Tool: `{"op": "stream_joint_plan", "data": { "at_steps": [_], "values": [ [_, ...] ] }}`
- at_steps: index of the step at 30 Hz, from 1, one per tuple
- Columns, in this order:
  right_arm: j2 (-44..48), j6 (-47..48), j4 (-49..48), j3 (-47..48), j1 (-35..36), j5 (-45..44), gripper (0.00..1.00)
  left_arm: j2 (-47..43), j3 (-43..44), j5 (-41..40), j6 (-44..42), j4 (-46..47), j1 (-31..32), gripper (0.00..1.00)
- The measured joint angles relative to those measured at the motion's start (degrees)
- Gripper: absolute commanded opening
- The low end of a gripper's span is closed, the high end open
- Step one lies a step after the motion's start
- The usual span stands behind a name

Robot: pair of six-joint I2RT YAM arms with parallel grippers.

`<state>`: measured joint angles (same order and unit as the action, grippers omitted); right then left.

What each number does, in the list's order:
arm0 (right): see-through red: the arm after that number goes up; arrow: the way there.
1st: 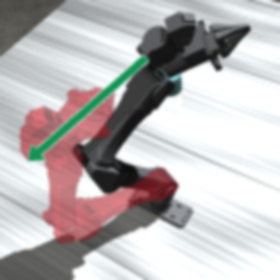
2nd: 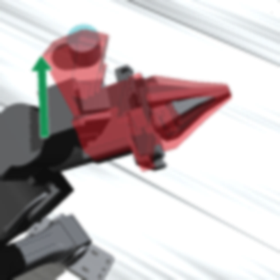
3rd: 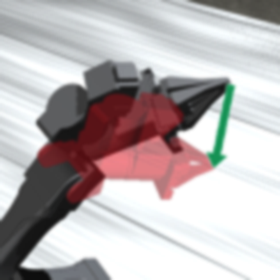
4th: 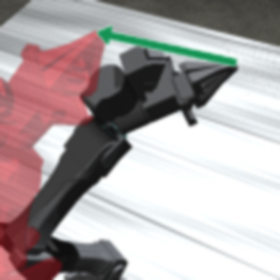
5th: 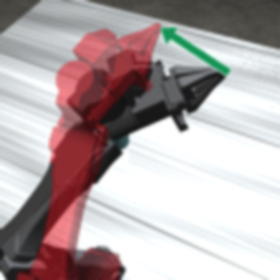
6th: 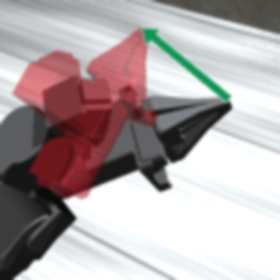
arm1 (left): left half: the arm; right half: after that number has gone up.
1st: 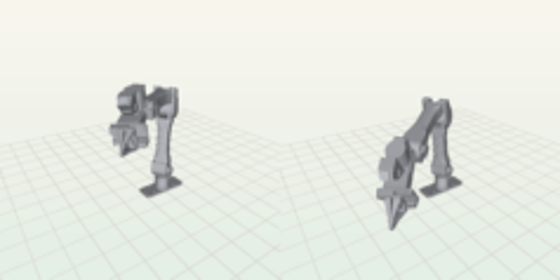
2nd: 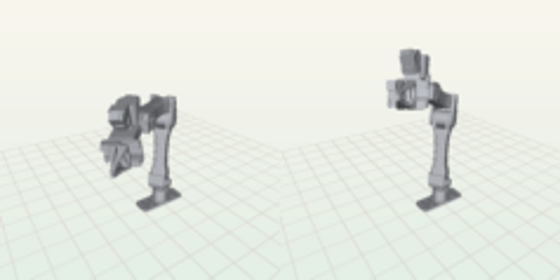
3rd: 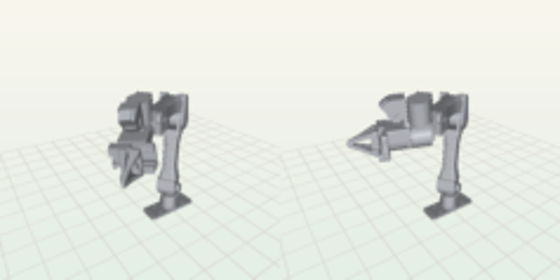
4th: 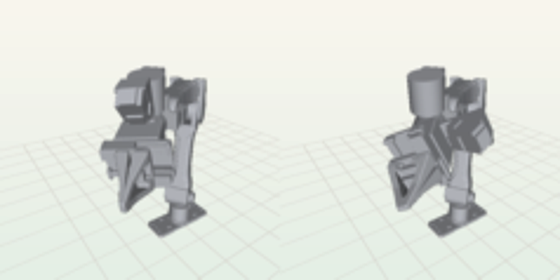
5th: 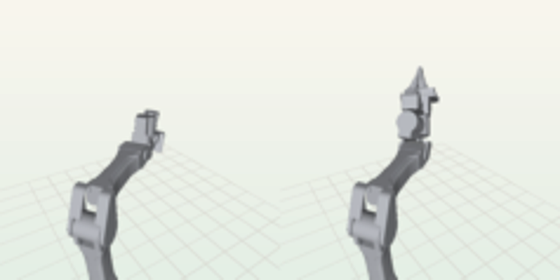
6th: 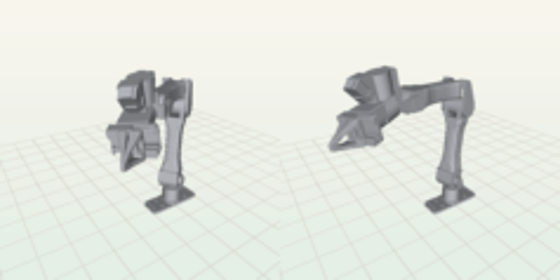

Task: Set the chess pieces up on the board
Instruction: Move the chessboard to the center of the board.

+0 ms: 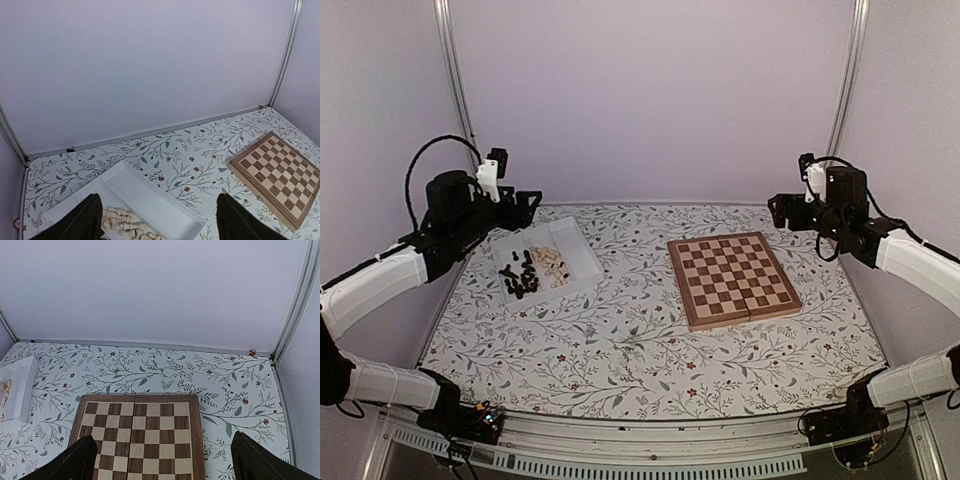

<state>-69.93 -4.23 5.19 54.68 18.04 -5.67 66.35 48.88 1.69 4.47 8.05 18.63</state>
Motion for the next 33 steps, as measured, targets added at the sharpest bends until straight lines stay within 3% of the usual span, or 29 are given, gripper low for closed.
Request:
{"op": "stream_joint_plan", "data": {
  "at_steps": [10, 15, 23, 33],
  "values": [
    [-9.0, -2.7, -2.2, 2.0, 4.6, -7.7, 0.99, 4.1, 0.7, 9.5, 5.6, -0.9, -0.6, 0.78],
    [-20.1, -2.6, -0.2, 11.9, 4.2, -8.6, 0.95, 7.3, 2.6, 12.2, 7.0, -4.0, 0.2, 0.78],
    [-38.4, -5.0, 5.2, 28.2, -2.5, -0.7, 0.91, 9.6, 4.9, 13.7, 7.3, -8.8, 3.5, 0.81],
    [-49.3, -10.2, 11.6, 31.8, -10.6, 11.7, 0.93, 11.4, 6.3, 16.8, 7.2, -11.4, 6.1, 0.87]
  ]
}}
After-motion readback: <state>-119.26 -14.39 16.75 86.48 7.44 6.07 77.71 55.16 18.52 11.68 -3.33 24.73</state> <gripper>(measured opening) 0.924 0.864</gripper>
